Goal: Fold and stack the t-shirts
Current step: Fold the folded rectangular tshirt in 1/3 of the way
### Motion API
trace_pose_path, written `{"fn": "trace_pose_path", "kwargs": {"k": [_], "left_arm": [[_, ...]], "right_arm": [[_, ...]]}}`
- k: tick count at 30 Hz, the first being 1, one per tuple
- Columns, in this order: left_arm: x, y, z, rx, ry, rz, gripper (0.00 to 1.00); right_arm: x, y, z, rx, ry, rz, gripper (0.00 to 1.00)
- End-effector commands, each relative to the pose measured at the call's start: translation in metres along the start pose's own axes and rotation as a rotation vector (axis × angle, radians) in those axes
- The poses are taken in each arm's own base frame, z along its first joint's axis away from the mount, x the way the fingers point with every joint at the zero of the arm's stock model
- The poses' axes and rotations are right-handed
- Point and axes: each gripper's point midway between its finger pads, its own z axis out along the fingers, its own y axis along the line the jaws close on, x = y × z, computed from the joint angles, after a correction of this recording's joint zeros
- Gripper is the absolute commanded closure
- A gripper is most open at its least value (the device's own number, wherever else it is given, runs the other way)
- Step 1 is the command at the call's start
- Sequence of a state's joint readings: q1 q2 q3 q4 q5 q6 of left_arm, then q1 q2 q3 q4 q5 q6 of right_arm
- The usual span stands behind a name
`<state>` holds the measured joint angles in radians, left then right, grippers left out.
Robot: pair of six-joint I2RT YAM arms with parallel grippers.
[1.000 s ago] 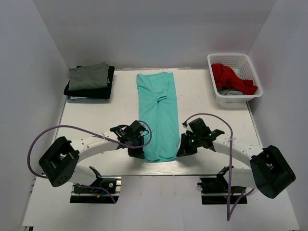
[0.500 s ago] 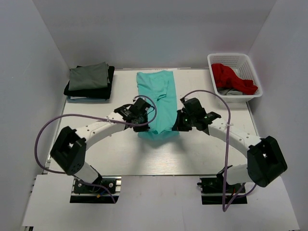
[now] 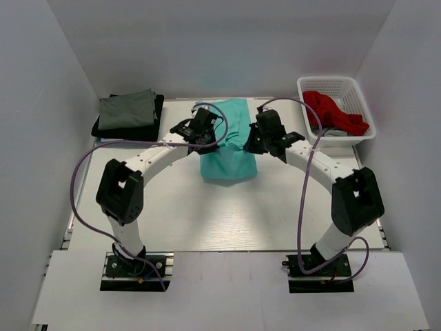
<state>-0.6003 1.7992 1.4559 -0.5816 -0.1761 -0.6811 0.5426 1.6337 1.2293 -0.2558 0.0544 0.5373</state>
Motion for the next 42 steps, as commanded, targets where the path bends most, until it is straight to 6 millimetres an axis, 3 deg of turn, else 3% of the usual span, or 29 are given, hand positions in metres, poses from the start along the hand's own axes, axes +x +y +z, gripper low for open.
{"fn": "trace_pose_path", "kwargs": {"k": [1, 5, 7, 9, 10, 12, 16, 21, 22, 28, 29, 30, 33, 34, 35, 36, 37, 40, 41, 42], "left_arm": [[-0.032, 0.005, 0.005, -0.031, -0.062, 0.0, 1.0], [-0.045, 0.009, 0.015, -0.04, -0.087, 0.003, 1.0], [-0.056, 0.015, 0.018, -0.054, -0.106, -0.014, 1.0], [-0.055, 0.02, 0.024, -0.068, -0.097, -0.018, 1.0], [-0.056, 0.024, 0.032, -0.077, -0.095, -0.015, 1.0], [-0.051, 0.021, 0.04, -0.058, -0.074, -0.004, 1.0], [-0.064, 0.025, 0.057, -0.065, -0.118, -0.024, 1.0], [-0.071, 0.026, 0.074, -0.048, -0.154, -0.028, 1.0], [-0.07, 0.026, 0.079, -0.049, -0.153, -0.027, 1.0], [-0.076, 0.03, 0.093, -0.062, -0.164, 0.0, 1.0], [-0.067, 0.035, 0.103, -0.077, -0.142, 0.004, 1.0], [-0.076, 0.035, 0.1, -0.075, -0.155, -0.005, 0.96], [-0.074, 0.041, 0.105, -0.114, -0.141, 0.0, 0.59], [-0.081, 0.048, 0.103, -0.136, -0.151, -0.008, 0.17], [-0.086, 0.047, 0.101, -0.141, -0.166, -0.001, 0.0], [-0.09, 0.045, 0.096, -0.135, -0.176, -0.003, 0.0], [-0.097, 0.048, 0.089, -0.137, -0.185, 0.002, 0.0], [-0.104, 0.044, 0.074, -0.119, -0.198, 0.032, 0.0], [-0.105, 0.042, 0.064, -0.105, -0.197, 0.031, 0.0], [-0.099, 0.038, 0.059, -0.087, -0.184, 0.057, 0.0]], "right_arm": [[-0.034, -0.006, 0.008, 0.024, -0.076, -0.013, 1.0], [-0.047, -0.008, 0.027, 0.01, -0.072, -0.014, 1.0], [-0.063, -0.009, 0.029, 0.004, -0.097, -0.006, 1.0], [-0.06, -0.013, 0.04, -0.001, -0.077, -0.007, 1.0], [-0.068, -0.01, 0.041, -0.013, -0.095, -0.01, 1.0], [-0.067, -0.01, 0.048, -0.039, -0.07, -0.014, 1.0], [-0.063, -0.011, 0.075, -0.079, -0.064, -0.016, 1.0], [-0.075, -0.015, 0.097, -0.083, -0.095, -0.002, 1.0], [-0.066, -0.021, 0.107, -0.07, -0.072, 0.007, 1.0], [-0.071, -0.028, 0.121, -0.066, -0.083, 0.026, 1.0], [-0.067, -0.031, 0.124, -0.061, -0.074, 0.033, 1.0], [-0.071, -0.032, 0.123, -0.06, -0.081, 0.039, 1.0], [-0.071, -0.034, 0.126, -0.064, -0.066, 0.058, 0.56], [-0.07, -0.035, 0.127, -0.068, -0.058, 0.065, 0.44], [-0.072, -0.034, 0.126, -0.073, -0.062, 0.061, 0.39], [-0.075, -0.034, 0.123, -0.071, -0.06, 0.052, 0.21], [-0.078, -0.033, 0.12, -0.073, -0.066, 0.052, 0.1], [-0.086, -0.025, 0.103, -0.08, -0.094, 0.025, 0.1], [-0.078, -0.027, 0.101, -0.084, -0.077, 0.025, 0.1], [-0.085, -0.02, 0.087, -0.103, -0.099, 0.022, 0.1]]}}
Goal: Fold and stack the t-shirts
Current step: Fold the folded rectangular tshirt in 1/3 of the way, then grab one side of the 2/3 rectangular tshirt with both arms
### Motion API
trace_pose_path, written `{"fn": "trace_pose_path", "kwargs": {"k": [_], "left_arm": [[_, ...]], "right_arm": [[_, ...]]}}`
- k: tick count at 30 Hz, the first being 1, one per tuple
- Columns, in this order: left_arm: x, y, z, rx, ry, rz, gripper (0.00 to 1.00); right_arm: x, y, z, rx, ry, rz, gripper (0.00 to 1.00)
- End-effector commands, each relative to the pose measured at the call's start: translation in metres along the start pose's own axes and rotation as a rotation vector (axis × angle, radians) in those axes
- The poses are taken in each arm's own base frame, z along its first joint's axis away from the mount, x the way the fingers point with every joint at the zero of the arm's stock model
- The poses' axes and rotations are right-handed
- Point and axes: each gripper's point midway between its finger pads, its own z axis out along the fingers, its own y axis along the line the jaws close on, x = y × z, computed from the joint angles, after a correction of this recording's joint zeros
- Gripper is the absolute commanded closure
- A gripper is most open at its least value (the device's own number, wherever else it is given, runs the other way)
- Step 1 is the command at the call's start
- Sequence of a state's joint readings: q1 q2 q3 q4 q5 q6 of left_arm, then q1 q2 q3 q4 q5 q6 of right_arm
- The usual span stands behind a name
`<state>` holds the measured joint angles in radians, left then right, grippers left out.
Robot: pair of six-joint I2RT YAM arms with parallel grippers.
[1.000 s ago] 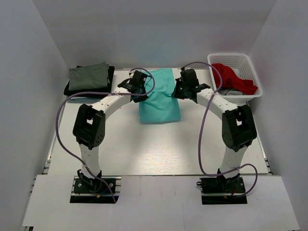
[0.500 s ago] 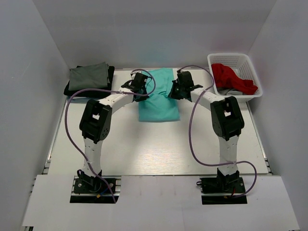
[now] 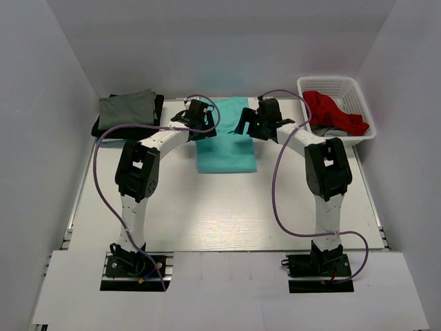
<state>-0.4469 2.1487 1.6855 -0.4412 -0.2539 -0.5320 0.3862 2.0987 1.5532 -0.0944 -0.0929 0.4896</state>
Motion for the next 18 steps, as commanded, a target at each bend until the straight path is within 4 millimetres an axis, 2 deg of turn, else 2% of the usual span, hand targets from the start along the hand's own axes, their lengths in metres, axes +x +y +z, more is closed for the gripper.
{"fn": "trace_pose_path", "kwargs": {"k": [1, 2, 3, 4, 5, 6, 9, 10, 11, 13, 14, 17, 18], "left_arm": [[-0.037, -0.012, -0.055, 0.066, -0.087, 0.025, 0.0], [-0.022, -0.006, -0.054, 0.059, -0.056, 0.034, 0.0], [-0.022, -0.006, -0.066, 0.082, -0.056, 0.031, 0.0], [-0.011, -0.007, -0.071, 0.09, -0.03, 0.044, 0.0], [0.013, 0.0, -0.07, 0.09, 0.032, 0.034, 0.0], [0.023, 0.003, -0.073, 0.101, 0.057, 0.037, 0.0], [0.056, 0.011, -0.085, 0.147, 0.117, 0.028, 0.0], [0.075, 0.02, -0.084, 0.137, 0.154, 0.025, 0.0], [0.078, 0.019, -0.088, 0.151, 0.154, 0.014, 0.0], [0.095, 0.022, -0.087, 0.148, 0.192, 0.017, 0.0], [0.096, 0.021, -0.088, 0.156, 0.197, 0.017, 0.0], [0.107, 0.024, -0.086, 0.158, 0.22, 0.019, 0.12], [0.11, 0.025, -0.085, 0.157, 0.221, 0.019, 0.21]], "right_arm": [[-0.011, 0.018, -0.035, -0.056, -0.049, -0.02, 0.1], [-0.008, 0.024, -0.044, -0.081, -0.045, -0.017, 0.1], [-0.007, 0.027, -0.053, -0.089, -0.049, -0.01, 0.1], [0.023, 0.01, -0.052, -0.055, 0.012, 0.01, 0.1], [0.024, 0.012, -0.061, -0.061, 0.006, 0.016, 0.1], [0.031, 0.009, -0.064, -0.053, 0.019, 0.028, 0.1], [0.072, -0.008, -0.078, -0.029, 0.085, 0.075, 0.1], [0.074, -0.009, -0.082, -0.03, 0.085, 0.082, 0.1], [0.083, -0.012, -0.084, -0.026, 0.103, 0.082, 0.1], [0.096, -0.015, -0.086, -0.022, 0.133, 0.089, 0.1], [0.101, -0.017, -0.087, -0.019, 0.142, 0.091, 0.1], [0.11, -0.021, -0.087, -0.018, 0.155, 0.102, 0.1], [0.114, -0.023, -0.087, -0.017, 0.164, 0.111, 0.1]]}}
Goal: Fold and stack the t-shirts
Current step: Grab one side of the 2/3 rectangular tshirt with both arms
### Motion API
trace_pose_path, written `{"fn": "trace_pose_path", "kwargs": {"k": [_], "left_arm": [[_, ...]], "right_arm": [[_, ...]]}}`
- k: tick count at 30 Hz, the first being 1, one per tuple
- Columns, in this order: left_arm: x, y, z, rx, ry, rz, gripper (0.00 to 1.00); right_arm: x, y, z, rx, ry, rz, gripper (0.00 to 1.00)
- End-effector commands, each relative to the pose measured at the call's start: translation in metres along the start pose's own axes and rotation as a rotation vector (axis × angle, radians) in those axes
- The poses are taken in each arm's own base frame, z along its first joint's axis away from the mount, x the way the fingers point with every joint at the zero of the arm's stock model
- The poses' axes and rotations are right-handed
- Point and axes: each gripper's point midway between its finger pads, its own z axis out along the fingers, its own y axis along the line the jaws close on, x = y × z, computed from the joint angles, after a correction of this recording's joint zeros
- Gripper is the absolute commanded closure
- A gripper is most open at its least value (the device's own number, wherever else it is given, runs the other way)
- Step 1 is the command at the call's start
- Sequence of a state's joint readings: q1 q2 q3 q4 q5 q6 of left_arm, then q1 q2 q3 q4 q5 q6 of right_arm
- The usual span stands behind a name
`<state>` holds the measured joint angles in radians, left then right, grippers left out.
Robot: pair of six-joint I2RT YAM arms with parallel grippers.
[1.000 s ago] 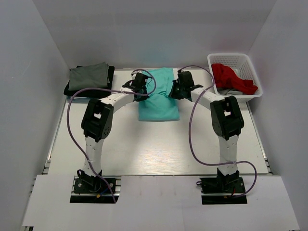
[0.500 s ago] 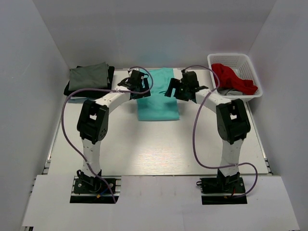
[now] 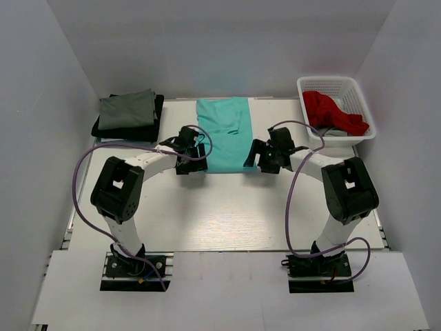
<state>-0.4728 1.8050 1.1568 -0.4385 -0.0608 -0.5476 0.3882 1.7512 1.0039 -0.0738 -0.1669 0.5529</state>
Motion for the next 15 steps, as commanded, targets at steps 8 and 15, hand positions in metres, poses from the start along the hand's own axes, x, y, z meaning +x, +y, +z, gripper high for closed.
{"fn": "trace_pose_path", "kwargs": {"k": [8, 15], "left_arm": [[0.004, -0.01, 0.01, 0.058, -0.001, -0.002, 0.45], [0.001, -0.012, 0.022, 0.054, 0.005, 0.009, 0.83]], "right_arm": [[0.006, 0.004, 0.011, -0.047, 0.022, 0.035, 0.3], [0.008, 0.007, 0.019, -0.079, 0.04, 0.058, 0.84]]}}
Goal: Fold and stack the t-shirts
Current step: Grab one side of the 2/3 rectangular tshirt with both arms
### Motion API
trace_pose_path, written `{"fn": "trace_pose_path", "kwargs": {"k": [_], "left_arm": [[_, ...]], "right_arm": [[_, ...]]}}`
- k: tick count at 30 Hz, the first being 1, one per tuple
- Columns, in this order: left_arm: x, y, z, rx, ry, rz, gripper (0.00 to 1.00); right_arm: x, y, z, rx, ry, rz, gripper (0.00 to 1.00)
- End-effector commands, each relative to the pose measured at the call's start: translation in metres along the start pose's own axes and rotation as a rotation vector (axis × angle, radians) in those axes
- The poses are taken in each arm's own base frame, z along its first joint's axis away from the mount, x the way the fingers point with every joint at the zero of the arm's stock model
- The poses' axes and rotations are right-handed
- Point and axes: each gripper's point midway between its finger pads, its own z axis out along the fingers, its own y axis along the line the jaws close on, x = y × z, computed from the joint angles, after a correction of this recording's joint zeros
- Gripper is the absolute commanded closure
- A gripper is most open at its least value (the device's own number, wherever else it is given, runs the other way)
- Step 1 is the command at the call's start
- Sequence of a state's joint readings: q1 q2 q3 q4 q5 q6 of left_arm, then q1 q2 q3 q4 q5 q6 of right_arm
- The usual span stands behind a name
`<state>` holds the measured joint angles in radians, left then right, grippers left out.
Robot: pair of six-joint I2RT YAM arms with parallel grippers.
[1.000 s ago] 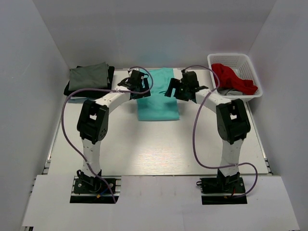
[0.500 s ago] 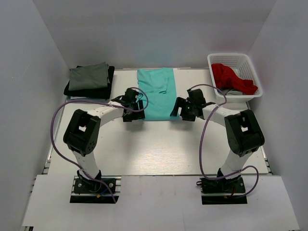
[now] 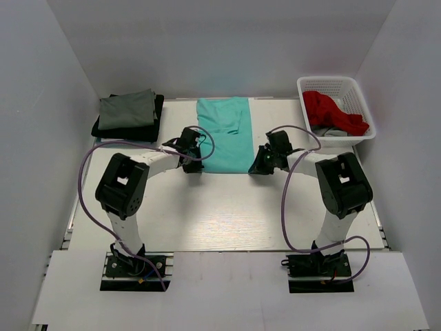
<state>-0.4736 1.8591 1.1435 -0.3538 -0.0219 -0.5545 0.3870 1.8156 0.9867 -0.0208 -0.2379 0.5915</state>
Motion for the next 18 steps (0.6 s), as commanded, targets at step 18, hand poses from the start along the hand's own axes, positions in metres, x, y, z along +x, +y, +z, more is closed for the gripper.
{"fn": "trace_pose_path", "kwargs": {"k": [18], "left_arm": [[0.022, -0.059, -0.114, 0.382, -0.033, 0.075, 1.0]], "right_arm": [[0.02, 0.037, -0.109, -0.085, -0.078, -0.114, 1.0]]}}
